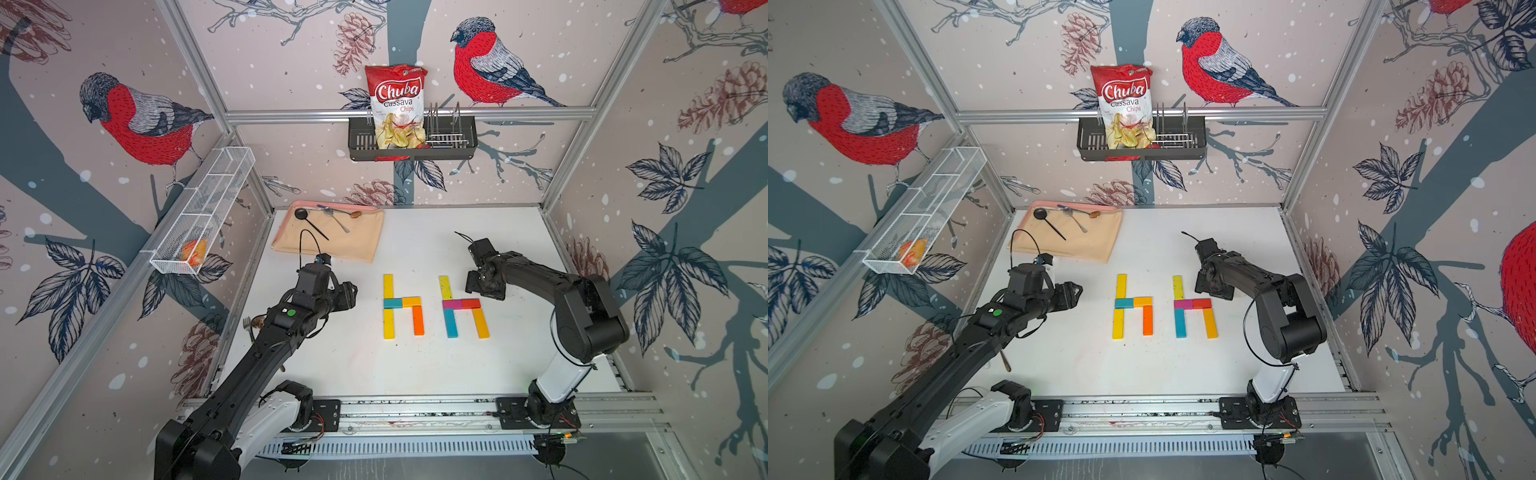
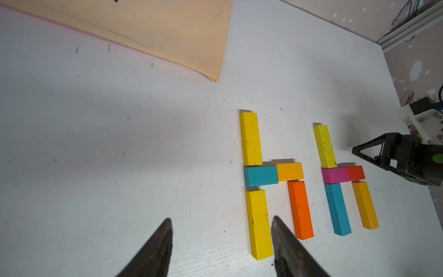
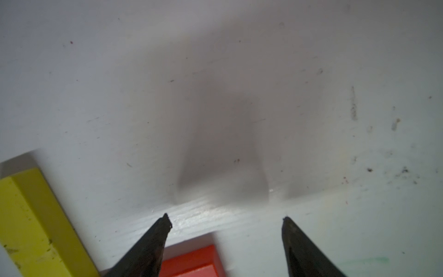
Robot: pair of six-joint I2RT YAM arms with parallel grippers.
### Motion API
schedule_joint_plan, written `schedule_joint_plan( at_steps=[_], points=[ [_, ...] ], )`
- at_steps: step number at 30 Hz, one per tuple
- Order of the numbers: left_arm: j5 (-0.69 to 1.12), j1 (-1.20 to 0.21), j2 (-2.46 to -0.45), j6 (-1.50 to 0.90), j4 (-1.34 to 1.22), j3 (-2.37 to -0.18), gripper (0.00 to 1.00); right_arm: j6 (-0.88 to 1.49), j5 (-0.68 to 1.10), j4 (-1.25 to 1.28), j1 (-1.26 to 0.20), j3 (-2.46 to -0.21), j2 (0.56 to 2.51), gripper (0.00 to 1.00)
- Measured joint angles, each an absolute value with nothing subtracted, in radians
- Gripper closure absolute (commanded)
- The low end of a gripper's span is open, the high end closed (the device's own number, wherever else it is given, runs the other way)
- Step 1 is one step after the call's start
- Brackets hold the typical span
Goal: Assemble the letter h with building blocks
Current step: Assemble the building block at the center of the board.
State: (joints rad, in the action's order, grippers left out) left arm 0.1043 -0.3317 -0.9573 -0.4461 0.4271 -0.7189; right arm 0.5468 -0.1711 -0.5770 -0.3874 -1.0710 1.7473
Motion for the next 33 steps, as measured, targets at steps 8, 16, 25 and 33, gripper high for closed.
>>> schedule_joint_plan(
  at_steps=[8, 16, 25, 33],
  points=[
    [0.104, -0.332, -0.960, -0.446, 0.427, -0.719, 0.36, 0.545, -0.168, -0.558, -0.390, -1.028, 1.745, 0.29],
    [0.104, -0.332, -0.960, -0.446, 0.427, -0.719, 0.36, 0.545, -0.168, -0.551, -0.399, -1.008, 1.730, 0.30],
    [0.104, -0.332, -0.962, -0.446, 0.427, -0.719, 0.36, 0.546, -0.166, -0.551, -0.411, -0.999, 1.722, 0.31],
    [0.104, -0.332, -0.965, -0.446, 0.427, -0.719, 0.36, 0.547, -0.165, -0.552, -0.412, -1.004, 1.723, 0.29]
  ],
)
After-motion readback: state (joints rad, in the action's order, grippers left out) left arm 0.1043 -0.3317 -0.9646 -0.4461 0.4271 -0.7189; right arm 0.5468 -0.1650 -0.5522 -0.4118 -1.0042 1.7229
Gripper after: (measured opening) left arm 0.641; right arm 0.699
